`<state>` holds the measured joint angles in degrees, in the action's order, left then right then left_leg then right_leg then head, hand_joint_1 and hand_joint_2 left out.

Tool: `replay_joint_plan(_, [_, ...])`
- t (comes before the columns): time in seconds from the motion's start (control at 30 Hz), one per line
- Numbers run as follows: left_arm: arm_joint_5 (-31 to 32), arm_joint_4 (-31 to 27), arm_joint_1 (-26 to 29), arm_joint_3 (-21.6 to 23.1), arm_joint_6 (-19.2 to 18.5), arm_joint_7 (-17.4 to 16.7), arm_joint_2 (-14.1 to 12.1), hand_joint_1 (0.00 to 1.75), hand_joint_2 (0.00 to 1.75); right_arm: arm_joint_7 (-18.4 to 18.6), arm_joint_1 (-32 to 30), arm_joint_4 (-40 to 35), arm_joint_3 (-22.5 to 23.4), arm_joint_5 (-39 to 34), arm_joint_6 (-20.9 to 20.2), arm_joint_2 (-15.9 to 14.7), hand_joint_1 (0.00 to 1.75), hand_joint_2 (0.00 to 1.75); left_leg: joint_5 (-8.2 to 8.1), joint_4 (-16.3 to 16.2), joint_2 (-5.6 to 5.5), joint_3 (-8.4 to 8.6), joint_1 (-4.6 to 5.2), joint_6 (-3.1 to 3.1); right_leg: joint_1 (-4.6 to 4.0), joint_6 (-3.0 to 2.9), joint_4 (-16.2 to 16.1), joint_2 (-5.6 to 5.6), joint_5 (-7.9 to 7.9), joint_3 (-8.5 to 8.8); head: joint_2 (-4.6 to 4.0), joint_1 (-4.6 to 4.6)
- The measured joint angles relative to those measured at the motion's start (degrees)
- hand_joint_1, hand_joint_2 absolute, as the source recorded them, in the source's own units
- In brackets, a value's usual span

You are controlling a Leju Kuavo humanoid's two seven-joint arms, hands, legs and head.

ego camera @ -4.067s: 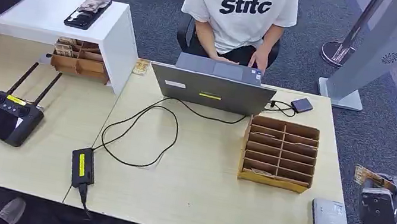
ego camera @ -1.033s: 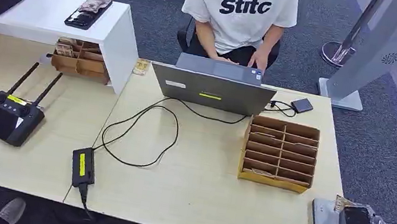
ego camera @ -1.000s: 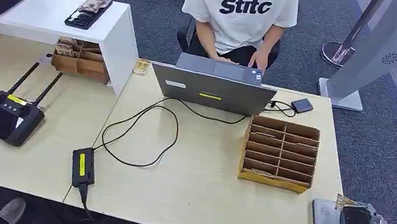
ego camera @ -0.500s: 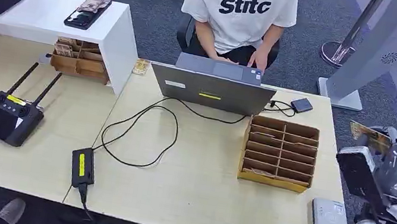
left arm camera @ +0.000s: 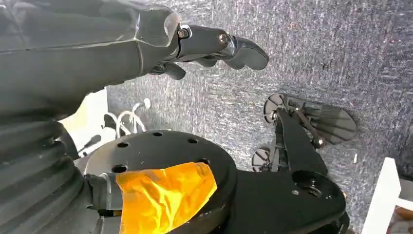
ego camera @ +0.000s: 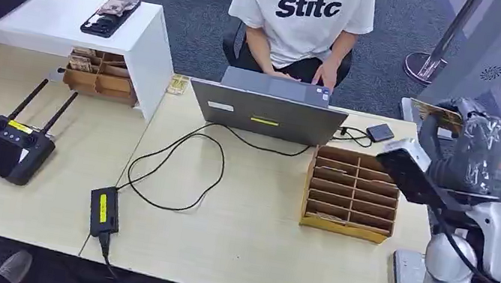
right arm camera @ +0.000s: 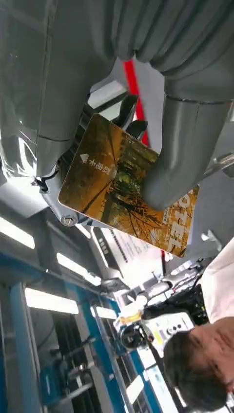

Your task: Pass the card to the sensor for recognition and then transmit it.

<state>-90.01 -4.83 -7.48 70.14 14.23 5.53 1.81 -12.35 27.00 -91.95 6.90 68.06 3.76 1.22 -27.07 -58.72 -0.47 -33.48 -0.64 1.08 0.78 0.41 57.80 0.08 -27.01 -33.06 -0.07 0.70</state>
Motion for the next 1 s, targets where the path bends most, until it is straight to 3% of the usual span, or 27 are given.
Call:
replay_joint_plan(0.17, [0.0,0.0,-0.04,1.4,-0.28,0.0,-0.22,0.0,1.75,1.9,6.27,6.06,-5.0,1.13,-0.35,-1.68,1.75,1.75,0.04,0.0,-0.06,-0.04,0.0,0.04,0.0,0.0,0.04,-0.02,0.03,0.0,0.0,0.0])
replay_joint_plan(0.47, [0.0,0.0,-0.52,4.22,-1.18,-0.02,-0.48,0.0,1.75,6.71,22.91,27.24,-12.14,6.12,-2.23,-2.93,1.75,1.75,0.09,-0.03,-0.12,-0.04,0.0,0.01,0.0,0.0,0.04,-0.09,0.06,-0.02,0.0,-0.02])
replay_joint_plan(1.0, [0.0,0.0,-0.64,5.97,-1.35,-0.37,-0.76,0.0,1.75,11.01,35.08,47.88,-18.09,13.7,-3.13,-2.99,1.75,1.75,0.12,-0.03,-0.1,-0.07,0.0,0.04,0.0,0.0,0.05,-0.06,0.07,-0.07,0.0,0.0])
